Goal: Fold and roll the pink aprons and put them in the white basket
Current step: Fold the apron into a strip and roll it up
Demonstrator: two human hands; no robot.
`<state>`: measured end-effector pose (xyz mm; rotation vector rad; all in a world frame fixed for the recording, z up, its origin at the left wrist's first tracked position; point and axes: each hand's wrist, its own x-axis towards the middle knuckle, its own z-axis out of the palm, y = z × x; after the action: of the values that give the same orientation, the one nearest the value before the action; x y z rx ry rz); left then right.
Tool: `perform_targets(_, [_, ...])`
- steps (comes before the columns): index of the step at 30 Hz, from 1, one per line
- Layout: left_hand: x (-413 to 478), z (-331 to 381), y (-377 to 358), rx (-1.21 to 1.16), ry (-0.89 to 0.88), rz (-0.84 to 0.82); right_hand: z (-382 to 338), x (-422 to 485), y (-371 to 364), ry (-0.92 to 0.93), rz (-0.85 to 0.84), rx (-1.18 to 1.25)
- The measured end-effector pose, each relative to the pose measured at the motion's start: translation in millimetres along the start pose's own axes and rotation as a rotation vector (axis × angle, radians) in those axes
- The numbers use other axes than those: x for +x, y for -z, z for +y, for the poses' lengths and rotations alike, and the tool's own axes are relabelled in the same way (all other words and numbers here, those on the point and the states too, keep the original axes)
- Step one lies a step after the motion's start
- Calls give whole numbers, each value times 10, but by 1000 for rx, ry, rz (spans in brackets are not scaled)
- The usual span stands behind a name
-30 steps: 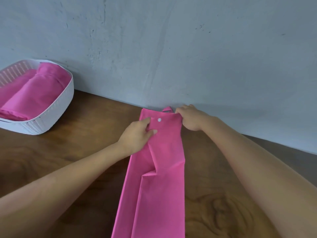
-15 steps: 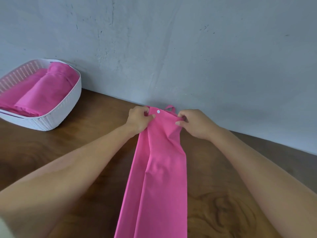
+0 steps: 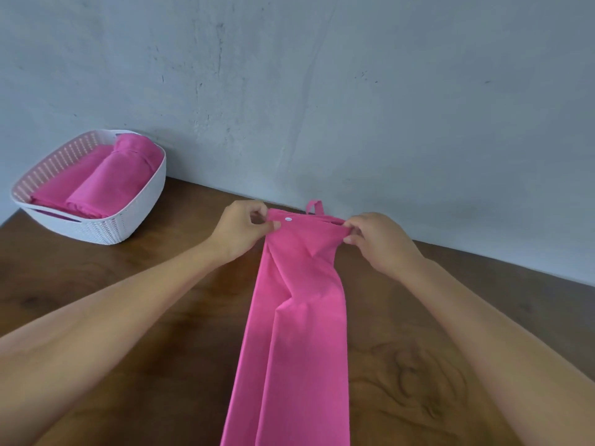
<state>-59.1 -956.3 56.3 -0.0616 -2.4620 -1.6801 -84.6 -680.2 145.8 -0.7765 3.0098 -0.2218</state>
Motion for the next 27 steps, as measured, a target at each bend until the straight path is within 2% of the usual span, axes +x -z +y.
perform_targets(6, [-640,62,52,-50,-35,-88,-311,-589,-123,30,74,-151])
perform_targets(9, [-906,40,17,-104,-19,-107,-358,-940,-338,57,136,-151])
perform_targets(16, [-1392,32,-194,-80,-138,-130,-357,-1543,-796,-73,251,-48])
perform_targets(22, [-1735,-90,-343,-51,-65,-76,-393,-1815,-1040,-81,277,-43])
perform_targets(27, [-2038,-68,-406,70,-30,-113,-467,-2127,-1309,-125,272,-5])
